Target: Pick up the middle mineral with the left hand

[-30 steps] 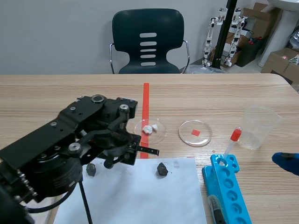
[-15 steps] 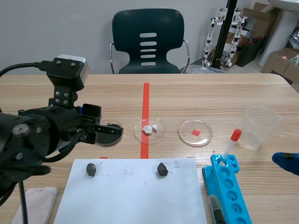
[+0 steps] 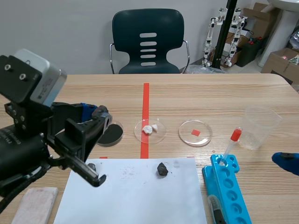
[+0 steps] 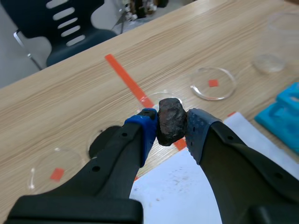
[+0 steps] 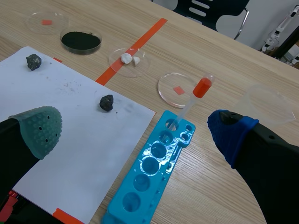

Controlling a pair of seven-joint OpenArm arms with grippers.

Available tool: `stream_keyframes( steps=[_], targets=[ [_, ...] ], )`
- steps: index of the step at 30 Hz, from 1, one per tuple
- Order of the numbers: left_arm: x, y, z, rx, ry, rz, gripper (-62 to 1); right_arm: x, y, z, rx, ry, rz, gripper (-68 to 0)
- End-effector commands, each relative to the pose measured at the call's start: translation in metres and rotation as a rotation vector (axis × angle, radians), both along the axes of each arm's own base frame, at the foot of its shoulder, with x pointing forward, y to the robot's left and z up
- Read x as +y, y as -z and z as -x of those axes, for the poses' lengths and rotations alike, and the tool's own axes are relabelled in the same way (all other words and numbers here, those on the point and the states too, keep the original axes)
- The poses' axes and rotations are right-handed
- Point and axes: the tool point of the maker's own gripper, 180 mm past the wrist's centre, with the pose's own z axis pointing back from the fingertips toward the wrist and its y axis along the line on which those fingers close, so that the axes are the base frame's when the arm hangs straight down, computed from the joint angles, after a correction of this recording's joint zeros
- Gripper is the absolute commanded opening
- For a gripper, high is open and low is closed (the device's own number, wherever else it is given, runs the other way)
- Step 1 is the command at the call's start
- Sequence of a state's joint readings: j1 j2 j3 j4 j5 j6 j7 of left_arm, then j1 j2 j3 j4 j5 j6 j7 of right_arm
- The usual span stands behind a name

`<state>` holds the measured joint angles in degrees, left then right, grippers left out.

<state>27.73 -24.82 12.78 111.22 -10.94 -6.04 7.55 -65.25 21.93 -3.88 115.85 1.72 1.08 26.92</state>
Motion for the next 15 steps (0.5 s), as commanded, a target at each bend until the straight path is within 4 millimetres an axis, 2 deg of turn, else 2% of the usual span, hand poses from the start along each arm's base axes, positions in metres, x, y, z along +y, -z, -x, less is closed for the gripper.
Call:
stream_keyframes(
  steps=[1, 9, 15],
  targets=[
    [-0.003, -0.01, 0.004, -0.028, 0.024, 0.025, -53.9, 0.003, -0.012, -0.006, -0.044, -0.01, -0.014, 0.4],
    [-0.001, 0.003, 0.032, 0.026, 0.115, 0.022, -53.9, 0.003, -0.012, -0.006, -0.044, -0.01, -0.014, 0.4],
    [-0.001, -0.002, 0.048, -0.018, 0.14, 0.055, -53.9, 0.003, -0.012, -0.006, -0.044, -0.01, -0.014, 0.4]
  ],
)
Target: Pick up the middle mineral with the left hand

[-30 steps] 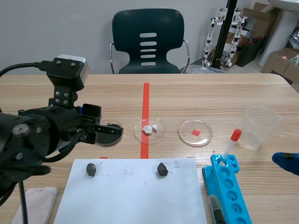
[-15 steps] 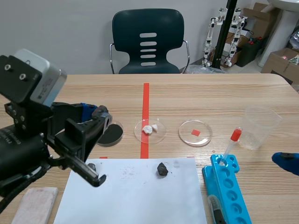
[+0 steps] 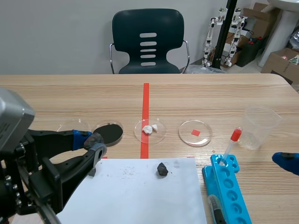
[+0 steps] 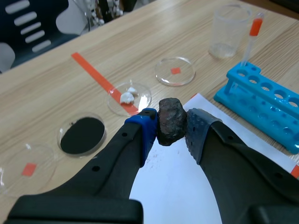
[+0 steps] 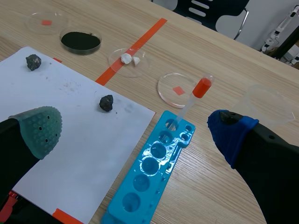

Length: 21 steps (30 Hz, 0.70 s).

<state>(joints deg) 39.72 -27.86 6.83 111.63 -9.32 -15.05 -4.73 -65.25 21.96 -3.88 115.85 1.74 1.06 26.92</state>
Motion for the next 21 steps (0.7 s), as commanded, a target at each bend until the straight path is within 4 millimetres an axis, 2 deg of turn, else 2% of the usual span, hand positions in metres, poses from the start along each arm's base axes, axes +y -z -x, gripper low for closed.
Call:
stream_keyframes(
  steps=[1, 8, 14, 21],
  targets=[
    [-0.004, -0.01, 0.003, -0.042, 0.008, 0.028, -53.9, 0.003, -0.012, -0.006, -0.044, -0.011, -0.014, 0.4],
    [-0.007, -0.018, 0.023, -0.114, 0.047, 0.044, -53.9, 0.003, -0.012, -0.006, -0.044, -0.011, -0.014, 0.4],
    [0.001, -0.019, 0.025, -0.124, 0.031, 0.044, -53.9, 0.003, -0.012, -0.006, -0.044, -0.011, -0.014, 0.4],
    [0.001, -0.019, 0.025, -0.121, 0.03, 0.042, -53.9, 0.003, -0.012, -0.006, -0.044, -0.011, -0.014, 0.4]
  ],
)
